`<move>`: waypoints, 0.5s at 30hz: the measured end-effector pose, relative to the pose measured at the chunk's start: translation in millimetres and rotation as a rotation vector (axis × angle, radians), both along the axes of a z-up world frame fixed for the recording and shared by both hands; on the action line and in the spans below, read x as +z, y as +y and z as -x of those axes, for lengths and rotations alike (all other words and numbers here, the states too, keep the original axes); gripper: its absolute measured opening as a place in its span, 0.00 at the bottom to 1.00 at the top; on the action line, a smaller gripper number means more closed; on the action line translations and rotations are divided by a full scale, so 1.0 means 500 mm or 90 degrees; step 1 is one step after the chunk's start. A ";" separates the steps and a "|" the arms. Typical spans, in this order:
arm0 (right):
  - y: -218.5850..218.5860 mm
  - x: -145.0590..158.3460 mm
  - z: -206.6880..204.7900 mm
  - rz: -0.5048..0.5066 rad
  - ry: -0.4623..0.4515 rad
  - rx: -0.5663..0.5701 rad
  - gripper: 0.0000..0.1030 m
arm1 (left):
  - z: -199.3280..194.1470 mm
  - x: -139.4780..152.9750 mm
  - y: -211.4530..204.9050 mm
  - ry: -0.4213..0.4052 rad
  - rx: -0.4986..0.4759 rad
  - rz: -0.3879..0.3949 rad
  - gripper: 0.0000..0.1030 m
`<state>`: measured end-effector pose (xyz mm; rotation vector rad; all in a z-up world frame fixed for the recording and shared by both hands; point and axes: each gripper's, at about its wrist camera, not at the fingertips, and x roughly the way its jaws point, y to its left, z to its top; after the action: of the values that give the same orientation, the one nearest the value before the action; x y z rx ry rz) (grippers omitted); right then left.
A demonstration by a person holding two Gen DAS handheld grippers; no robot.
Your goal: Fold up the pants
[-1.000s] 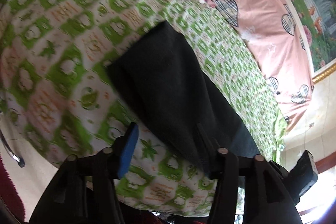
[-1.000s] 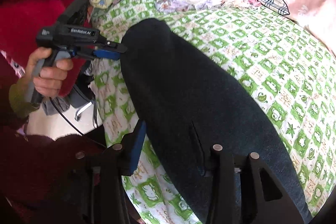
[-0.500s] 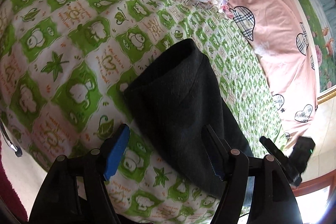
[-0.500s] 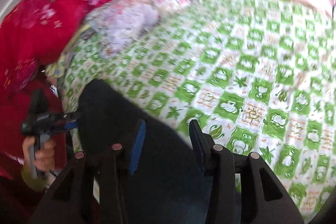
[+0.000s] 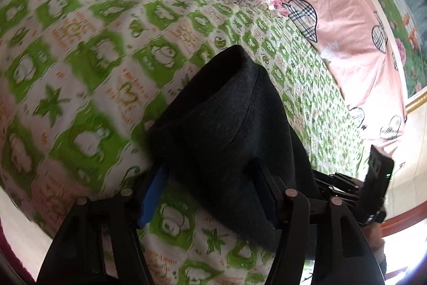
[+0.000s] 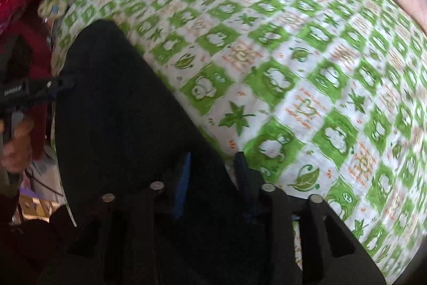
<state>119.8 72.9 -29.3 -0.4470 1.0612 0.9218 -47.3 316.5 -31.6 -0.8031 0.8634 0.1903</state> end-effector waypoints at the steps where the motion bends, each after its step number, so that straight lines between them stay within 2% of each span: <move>1: 0.001 -0.002 0.001 0.005 -0.003 0.005 0.23 | -0.007 -0.001 -0.002 0.001 -0.003 -0.008 0.54; 2: 0.001 0.000 0.001 0.006 -0.003 0.009 0.20 | -0.015 -0.002 -0.004 0.003 -0.005 -0.020 0.51; 4: -0.008 0.007 0.010 -0.001 -0.013 0.007 0.15 | -0.022 -0.002 -0.005 0.005 -0.008 -0.036 0.39; 6: -0.023 0.027 0.024 -0.018 -0.043 -0.004 0.11 | -0.019 0.004 -0.001 -0.007 -0.024 -0.025 0.22; 9: -0.050 0.089 0.054 -0.066 -0.117 -0.039 0.10 | 0.008 0.047 -0.005 -0.058 -0.037 -0.037 0.18; 11: -0.057 0.120 0.065 -0.070 -0.179 -0.058 0.08 | 0.029 0.084 -0.014 -0.099 -0.046 -0.054 0.18; 13: -0.054 0.131 0.067 -0.068 -0.212 -0.073 0.08 | 0.042 0.115 -0.023 -0.137 -0.058 -0.073 0.18; 15: -0.044 0.119 0.067 -0.057 -0.229 -0.079 0.08 | 0.038 0.127 -0.027 -0.139 -0.070 -0.098 0.18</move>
<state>86.4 50.9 30.4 -0.4475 0.7089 0.7415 -66.2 302.9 31.8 -0.6186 0.6749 0.0692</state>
